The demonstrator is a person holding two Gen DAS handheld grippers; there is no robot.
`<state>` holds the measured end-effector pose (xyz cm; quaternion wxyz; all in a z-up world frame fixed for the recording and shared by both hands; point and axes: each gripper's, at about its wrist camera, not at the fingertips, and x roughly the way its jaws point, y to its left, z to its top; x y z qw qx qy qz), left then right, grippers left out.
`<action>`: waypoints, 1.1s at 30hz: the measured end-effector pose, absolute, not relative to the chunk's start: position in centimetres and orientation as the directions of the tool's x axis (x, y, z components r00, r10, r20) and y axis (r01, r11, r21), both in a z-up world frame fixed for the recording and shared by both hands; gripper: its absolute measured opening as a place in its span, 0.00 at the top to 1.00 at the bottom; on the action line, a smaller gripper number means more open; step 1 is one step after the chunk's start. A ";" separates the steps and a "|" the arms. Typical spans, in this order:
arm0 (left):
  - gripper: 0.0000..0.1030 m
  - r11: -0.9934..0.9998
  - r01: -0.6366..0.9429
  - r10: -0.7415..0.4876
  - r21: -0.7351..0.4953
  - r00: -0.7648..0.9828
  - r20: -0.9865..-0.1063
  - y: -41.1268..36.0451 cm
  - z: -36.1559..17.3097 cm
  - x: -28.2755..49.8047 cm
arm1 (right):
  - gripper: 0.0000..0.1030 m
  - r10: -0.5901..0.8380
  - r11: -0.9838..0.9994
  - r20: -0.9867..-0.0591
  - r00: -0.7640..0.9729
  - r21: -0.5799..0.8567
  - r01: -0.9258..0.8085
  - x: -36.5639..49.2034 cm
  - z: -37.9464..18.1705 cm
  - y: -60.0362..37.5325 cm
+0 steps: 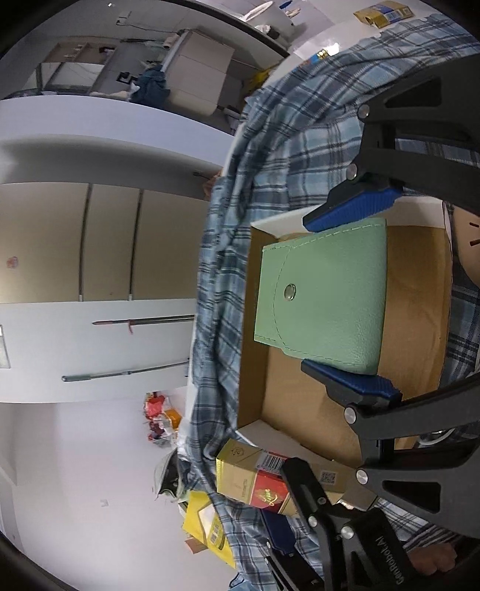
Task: Organize soft objects
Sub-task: 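Carry the green pouch and red pack into the box, then release, then withdraw both grippers from the box and move back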
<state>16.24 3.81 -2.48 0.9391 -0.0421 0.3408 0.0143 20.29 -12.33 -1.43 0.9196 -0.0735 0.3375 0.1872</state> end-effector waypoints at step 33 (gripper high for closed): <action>0.18 0.997 -0.072 0.060 -0.010 0.889 -0.454 3.2 4.3 10.7 | 0.20 0.303 0.930 -0.626 0.719 0.029 -0.367 18.5 2.8 -13.7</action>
